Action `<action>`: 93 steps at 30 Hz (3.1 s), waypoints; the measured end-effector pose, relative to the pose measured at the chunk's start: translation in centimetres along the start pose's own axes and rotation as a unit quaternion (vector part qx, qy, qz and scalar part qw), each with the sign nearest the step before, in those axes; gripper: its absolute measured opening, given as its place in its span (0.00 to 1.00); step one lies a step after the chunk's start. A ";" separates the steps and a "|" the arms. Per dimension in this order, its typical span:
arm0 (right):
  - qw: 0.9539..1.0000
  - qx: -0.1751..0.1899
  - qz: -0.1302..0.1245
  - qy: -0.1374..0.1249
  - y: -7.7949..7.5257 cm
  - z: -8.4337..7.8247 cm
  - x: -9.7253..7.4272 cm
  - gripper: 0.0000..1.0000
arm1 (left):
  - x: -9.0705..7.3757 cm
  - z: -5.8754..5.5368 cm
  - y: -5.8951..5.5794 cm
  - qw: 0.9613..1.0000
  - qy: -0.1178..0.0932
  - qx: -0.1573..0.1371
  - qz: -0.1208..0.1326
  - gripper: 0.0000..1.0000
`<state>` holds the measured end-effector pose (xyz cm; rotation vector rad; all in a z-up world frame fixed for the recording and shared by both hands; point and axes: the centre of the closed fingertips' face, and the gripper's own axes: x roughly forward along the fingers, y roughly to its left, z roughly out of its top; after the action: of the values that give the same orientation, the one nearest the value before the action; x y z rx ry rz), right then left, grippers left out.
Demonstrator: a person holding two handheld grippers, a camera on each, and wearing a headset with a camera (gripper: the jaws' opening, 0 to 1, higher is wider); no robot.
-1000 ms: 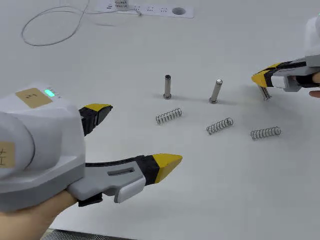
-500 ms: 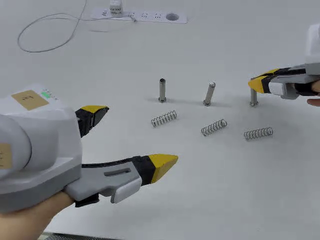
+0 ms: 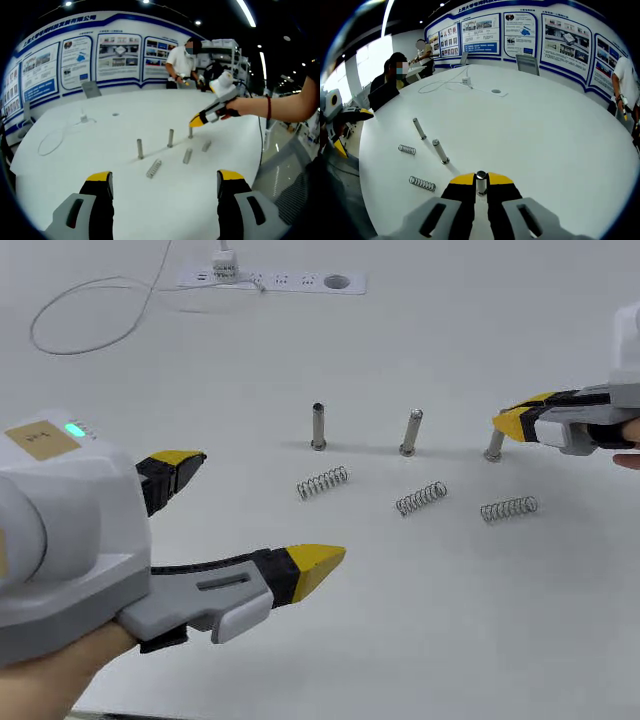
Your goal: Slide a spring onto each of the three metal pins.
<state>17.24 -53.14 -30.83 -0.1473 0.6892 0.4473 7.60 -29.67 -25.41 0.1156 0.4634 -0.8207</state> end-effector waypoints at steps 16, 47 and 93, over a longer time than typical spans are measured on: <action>1.000 -0.002 -0.014 0.005 0.2 -0.5 -0.6 0.09 | 0.0 0.5 -0.2 1.000 -0.006 0.008 -0.001 0.86; 0.999 0.006 -0.015 -0.039 1.9 1.1 -4.4 0.31 | 0.5 0.5 1.1 1.000 0.011 0.029 -0.003 0.81; 0.995 0.028 0.043 -0.086 8.5 -2.2 -8.4 0.68 | 8.1 -4.1 3.4 0.986 0.111 0.108 -0.060 0.32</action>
<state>6.47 -49.11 -26.93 -0.0265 0.5394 0.5163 13.44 -31.72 -32.94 0.3850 0.5939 -0.9799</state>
